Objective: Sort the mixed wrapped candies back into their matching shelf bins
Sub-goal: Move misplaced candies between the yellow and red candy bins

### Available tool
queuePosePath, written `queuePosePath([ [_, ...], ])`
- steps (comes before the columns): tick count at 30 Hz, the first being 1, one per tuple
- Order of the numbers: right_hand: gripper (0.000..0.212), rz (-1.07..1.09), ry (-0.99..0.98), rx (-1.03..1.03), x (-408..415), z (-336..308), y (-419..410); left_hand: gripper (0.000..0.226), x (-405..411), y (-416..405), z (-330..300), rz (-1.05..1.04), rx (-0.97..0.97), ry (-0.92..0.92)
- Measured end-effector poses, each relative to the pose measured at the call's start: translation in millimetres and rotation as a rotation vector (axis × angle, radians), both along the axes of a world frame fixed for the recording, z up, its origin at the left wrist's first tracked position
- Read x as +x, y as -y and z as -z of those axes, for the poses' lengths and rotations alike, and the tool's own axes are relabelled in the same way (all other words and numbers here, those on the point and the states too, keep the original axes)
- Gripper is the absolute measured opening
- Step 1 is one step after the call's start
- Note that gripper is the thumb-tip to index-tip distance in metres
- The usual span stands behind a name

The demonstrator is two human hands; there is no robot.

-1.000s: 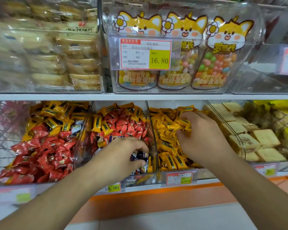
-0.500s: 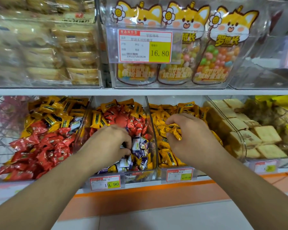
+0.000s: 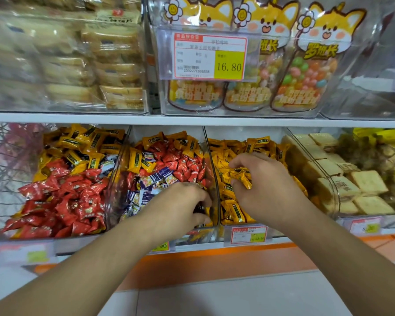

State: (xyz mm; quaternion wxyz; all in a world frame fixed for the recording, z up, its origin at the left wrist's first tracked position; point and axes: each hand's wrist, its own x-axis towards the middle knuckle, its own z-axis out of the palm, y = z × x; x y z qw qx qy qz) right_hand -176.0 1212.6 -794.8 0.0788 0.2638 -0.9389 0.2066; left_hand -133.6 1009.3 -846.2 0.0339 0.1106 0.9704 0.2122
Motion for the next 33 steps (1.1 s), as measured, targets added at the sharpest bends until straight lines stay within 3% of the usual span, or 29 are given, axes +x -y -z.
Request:
queuePosePath([
  [6,0.032,-0.009,0.009,-0.019,-1,0,-1,0.024,-1,-2,0,-0.034,0.026,0.003],
  [11,0.032,-0.031,0.007,-0.033,-3,2,0,0.033,1,2,-3,-0.085,0.133,0.026],
  [18,0.032,-0.042,0.004,-0.046,2,1,3,0.03,10,20,-36,-0.239,0.537,-0.019],
  [23,0.044,-0.136,0.072,-0.068,19,-5,15,0.028,25,28,-65,-0.299,0.883,-0.075],
  [27,0.024,-0.104,0.005,-0.123,27,-12,19,0.032,30,22,-70,-0.249,1.025,-0.071],
  [30,0.04,0.202,-0.03,-0.08,21,-15,2,0.024,27,20,-58,-0.228,0.88,-0.058],
  [33,0.058,0.359,-0.051,0.093,15,-10,-14,0.016,23,17,-37,-0.147,0.426,-0.048],
])
